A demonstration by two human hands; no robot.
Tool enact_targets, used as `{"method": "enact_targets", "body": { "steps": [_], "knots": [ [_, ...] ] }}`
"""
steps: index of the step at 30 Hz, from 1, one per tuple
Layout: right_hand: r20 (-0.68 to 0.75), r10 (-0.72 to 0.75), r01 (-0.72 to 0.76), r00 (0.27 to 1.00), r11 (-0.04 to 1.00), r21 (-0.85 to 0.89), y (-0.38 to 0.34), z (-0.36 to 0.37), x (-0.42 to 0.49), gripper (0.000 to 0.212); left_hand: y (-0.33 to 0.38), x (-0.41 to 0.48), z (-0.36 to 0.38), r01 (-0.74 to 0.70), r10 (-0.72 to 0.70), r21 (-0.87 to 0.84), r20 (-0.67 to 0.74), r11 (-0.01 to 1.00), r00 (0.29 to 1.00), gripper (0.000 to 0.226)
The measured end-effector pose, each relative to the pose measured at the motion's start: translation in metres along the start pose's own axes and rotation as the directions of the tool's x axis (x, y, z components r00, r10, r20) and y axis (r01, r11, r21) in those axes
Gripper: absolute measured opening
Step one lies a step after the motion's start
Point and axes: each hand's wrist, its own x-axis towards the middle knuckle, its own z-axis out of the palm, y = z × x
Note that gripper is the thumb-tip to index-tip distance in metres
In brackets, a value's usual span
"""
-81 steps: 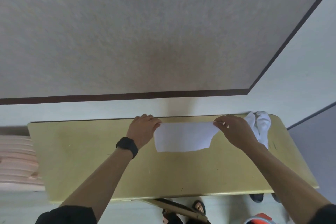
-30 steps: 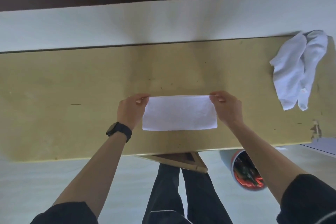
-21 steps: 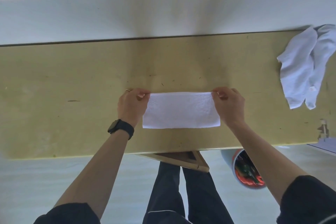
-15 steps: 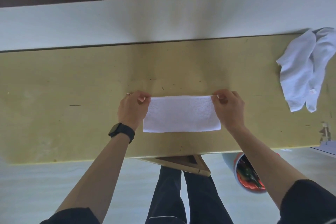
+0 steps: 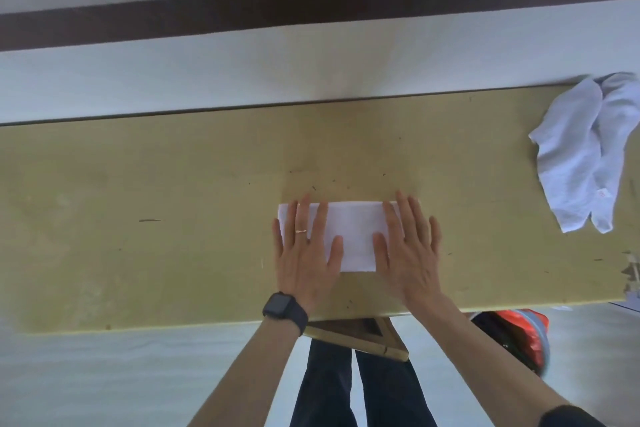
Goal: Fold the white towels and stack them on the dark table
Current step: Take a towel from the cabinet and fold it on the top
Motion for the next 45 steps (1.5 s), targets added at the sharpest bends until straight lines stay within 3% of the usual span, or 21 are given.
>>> {"method": "enact_targets", "body": {
  "steps": [4, 13, 17, 23, 30, 32, 38, 42, 45],
  "knots": [
    [0.135, 0.044, -0.038, 0.99, 0.998, -0.049, 0.01, 0.014, 0.0, 0.062, -0.011, -0.003, 0.02, 0.054, -0.057, 0.056, 0.04, 0.997, 0.998, 0.067],
    [0.186, 0.084, -0.075, 0.979, 0.996, -0.051, 0.006, 0.008, 0.001, 0.068, -0.011, -0.002, 0.021, 0.121, -0.131, 0.101, 0.1, 0.988, 0.986, 0.073],
    [0.147, 0.061, -0.061, 0.987, 0.998, -0.004, 0.015, 0.003, 0.0, 0.069, -0.006, -0.005, 0.018, 0.133, -0.136, 0.057, 0.059, 0.99, 0.989, 0.071],
    [0.07, -0.006, 0.016, 0.998, 0.99, -0.141, 0.031, -0.008, -0.033, 0.062, 0.004, 0.006, -0.005, 0.164, -0.175, 0.124, 0.086, 0.979, 0.981, 0.051],
    [0.02, -0.173, 0.174, 0.985, 0.983, -0.053, 0.018, -0.011, -0.078, 0.044, 0.04, 0.077, -0.026, -0.183, 0.151, 0.124, 0.232, 0.975, 0.961, 0.056],
    [0.026, -0.21, 0.21, 0.977, 0.978, -0.004, 0.016, -0.009, -0.079, 0.04, 0.046, 0.077, -0.024, -0.263, 0.235, 0.111, 0.215, 0.959, 0.948, 0.058],
    [-0.061, -0.422, 0.426, 0.904, 0.903, 0.062, 0.032, -0.007, -0.074, 0.041, 0.003, -0.011, -0.015, -0.353, 0.355, 0.038, -0.068, 0.935, 0.933, 0.03],
    [0.046, -0.549, 0.549, 0.835, 0.836, 0.014, 0.049, 0.007, -0.081, 0.045, -0.035, -0.082, 0.007, -0.532, 0.528, 0.097, 0.064, 0.841, 0.847, 0.039],
    [-0.04, -0.563, 0.563, 0.826, 0.827, -0.012, 0.046, 0.011, -0.09, 0.026, -0.044, -0.095, 0.015, -0.552, 0.551, 0.131, 0.042, 0.824, 0.833, 0.037]
  ]
}}
